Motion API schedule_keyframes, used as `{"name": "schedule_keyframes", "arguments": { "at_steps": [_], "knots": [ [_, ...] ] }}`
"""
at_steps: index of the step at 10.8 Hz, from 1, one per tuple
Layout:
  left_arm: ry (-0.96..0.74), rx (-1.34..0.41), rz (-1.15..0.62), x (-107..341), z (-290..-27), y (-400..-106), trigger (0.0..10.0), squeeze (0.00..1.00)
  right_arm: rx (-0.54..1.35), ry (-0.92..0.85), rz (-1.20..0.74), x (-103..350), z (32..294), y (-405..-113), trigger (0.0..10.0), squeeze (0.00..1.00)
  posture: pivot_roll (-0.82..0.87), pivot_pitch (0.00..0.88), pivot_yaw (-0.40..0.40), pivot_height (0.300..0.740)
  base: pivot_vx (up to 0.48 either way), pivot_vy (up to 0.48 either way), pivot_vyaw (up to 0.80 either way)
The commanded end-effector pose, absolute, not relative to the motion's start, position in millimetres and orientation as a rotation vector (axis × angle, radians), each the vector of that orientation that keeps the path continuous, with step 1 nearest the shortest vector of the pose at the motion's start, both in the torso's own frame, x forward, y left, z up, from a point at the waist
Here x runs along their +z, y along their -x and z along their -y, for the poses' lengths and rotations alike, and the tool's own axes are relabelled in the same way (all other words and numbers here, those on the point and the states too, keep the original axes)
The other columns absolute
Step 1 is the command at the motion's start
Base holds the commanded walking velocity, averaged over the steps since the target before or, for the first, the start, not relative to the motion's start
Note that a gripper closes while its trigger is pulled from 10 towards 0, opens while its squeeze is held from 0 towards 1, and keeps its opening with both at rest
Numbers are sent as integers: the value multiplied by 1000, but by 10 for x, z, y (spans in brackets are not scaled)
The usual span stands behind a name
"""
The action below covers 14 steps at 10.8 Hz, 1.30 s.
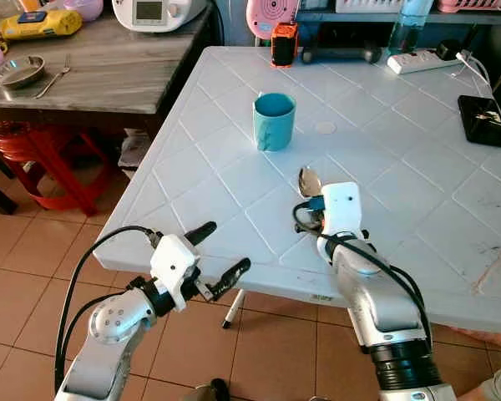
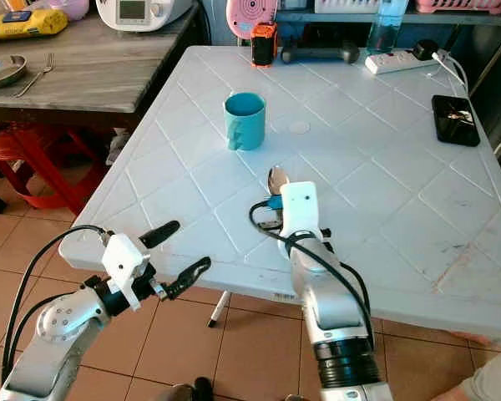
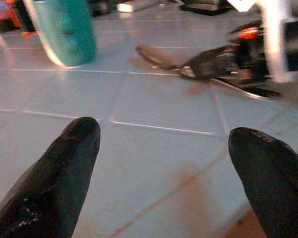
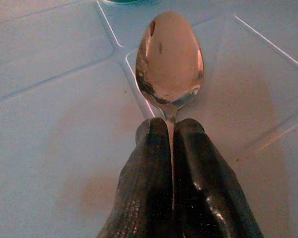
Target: Setting the table
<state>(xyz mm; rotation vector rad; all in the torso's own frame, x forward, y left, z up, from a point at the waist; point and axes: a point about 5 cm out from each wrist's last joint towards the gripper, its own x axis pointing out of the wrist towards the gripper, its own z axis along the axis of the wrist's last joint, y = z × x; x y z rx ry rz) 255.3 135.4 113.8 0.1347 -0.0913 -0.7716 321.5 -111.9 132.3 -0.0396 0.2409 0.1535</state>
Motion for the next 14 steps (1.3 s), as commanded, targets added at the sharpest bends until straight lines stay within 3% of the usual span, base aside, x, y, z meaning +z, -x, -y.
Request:
{"name": "schedule_keyframes", "arguments": {
  "at_steps": [1,2,4,7,10,14],
  "knots": [
    [-142,-659,112,1184,-1445,-2637,10000,0,186,-26,-181,1436,1086,-3189,10000,0,-29,142,77,740,0,0,0],
    [-139,-598,118,1199,-1470,-2681,10000,0,194,-52,-150,1495,1077,-3186,10000,0,-29,139,73,740,0,0,0],
    [-92,-272,103,1249,-1667,-2913,10000,0,221,-134,-113,1579,1035,-3158,10000,0,-27,132,64,740,0,0,0],
    [-18,-42,113,1313,-1735,-3019,10000,0,167,-78,82,1828,1124,-3136,10000,0,-28,132,62,740,0,0,0],
    [-31,53,99,1288,-1765,-3035,10000,0,106,-10,118,1847,1267,-3098,10000,0,-34,130,65,740,0,0,0],
    [-19,27,88,1281,-1709,-3046,10000,0,94,-24,161,1838,1292,-3030,10000,0,-31,132,73,740,0,0,0]
  ]
}}
